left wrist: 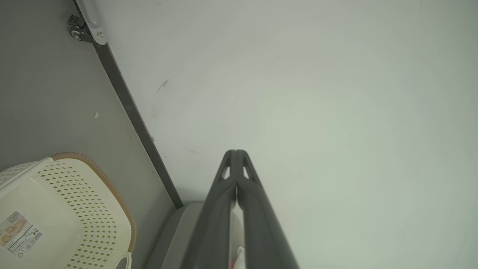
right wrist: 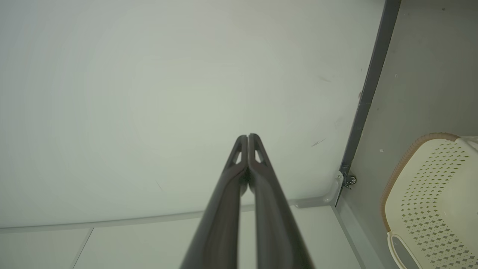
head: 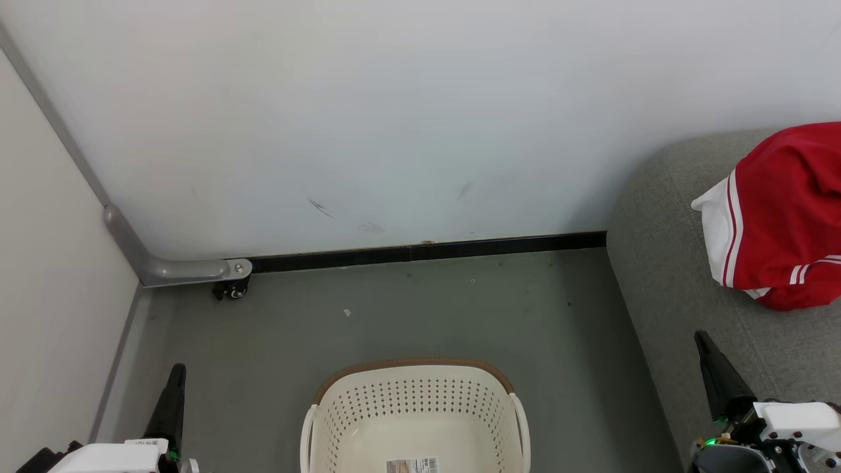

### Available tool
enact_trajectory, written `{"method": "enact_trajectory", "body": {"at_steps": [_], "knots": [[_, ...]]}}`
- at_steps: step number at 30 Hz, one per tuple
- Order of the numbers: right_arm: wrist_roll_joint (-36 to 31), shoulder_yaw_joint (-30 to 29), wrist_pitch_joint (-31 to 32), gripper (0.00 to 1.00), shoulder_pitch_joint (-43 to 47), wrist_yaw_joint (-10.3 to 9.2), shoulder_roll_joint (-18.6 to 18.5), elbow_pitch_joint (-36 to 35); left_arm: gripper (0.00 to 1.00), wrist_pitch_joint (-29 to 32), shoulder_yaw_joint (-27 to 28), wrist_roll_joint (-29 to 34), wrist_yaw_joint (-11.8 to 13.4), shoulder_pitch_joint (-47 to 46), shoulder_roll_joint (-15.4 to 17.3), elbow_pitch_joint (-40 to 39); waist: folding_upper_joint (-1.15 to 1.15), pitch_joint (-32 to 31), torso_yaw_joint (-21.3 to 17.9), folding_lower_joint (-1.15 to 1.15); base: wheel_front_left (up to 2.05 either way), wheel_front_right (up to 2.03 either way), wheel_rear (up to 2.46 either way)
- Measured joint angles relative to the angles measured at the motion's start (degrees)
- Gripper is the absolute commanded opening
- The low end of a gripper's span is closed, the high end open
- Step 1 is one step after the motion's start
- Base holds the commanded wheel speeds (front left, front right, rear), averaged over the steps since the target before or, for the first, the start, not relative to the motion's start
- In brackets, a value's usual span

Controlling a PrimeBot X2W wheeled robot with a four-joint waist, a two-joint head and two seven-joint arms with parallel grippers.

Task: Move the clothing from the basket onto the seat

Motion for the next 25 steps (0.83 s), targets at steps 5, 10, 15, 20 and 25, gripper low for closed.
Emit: {"method": "enact_trajectory", "body": {"at_steps": [5, 10, 15, 20, 25], "knots": [[0.0, 0.0, 0.0, 0.0, 0.0, 0.0, 0.0, 0.0, 0.0, 0.0, 0.0, 0.0, 0.0, 0.0, 0.0, 0.0, 0.0, 0.0, 0.0, 0.0, 0.0, 0.0, 0.0], [0.0, -0.1, 0.0, 0.0, 0.0, 0.0, 0.0, 0.0, 0.0, 0.0, 0.0, 0.0, 0.0, 0.0, 0.0, 0.0, 0.0, 0.0, 0.0, 0.0, 0.0, 0.0, 0.0], [0.0, -0.1, 0.0, 0.0, 0.0, 0.0, 0.0, 0.0, 0.0, 0.0, 0.0, 0.0, 0.0, 0.0, 0.0, 0.0, 0.0, 0.0, 0.0, 0.0, 0.0, 0.0, 0.0], [0.0, -0.1, 0.0, 0.0, 0.0, 0.0, 0.1, 0.0, 0.0, 0.0, 0.1, 0.0, 0.0, 0.0, 0.0, 0.0, 0.0, 0.0, 0.0, 0.0, 0.0, 0.0, 0.0], [0.0, -0.1, 0.0, 0.0, 0.0, 0.0, 0.1, 0.0, 0.0, 0.0, 0.1, 0.0, 0.0, 0.0, 0.0, 0.0, 0.0, 0.0, 0.0, 0.0, 0.0, 0.0, 0.0]]}}
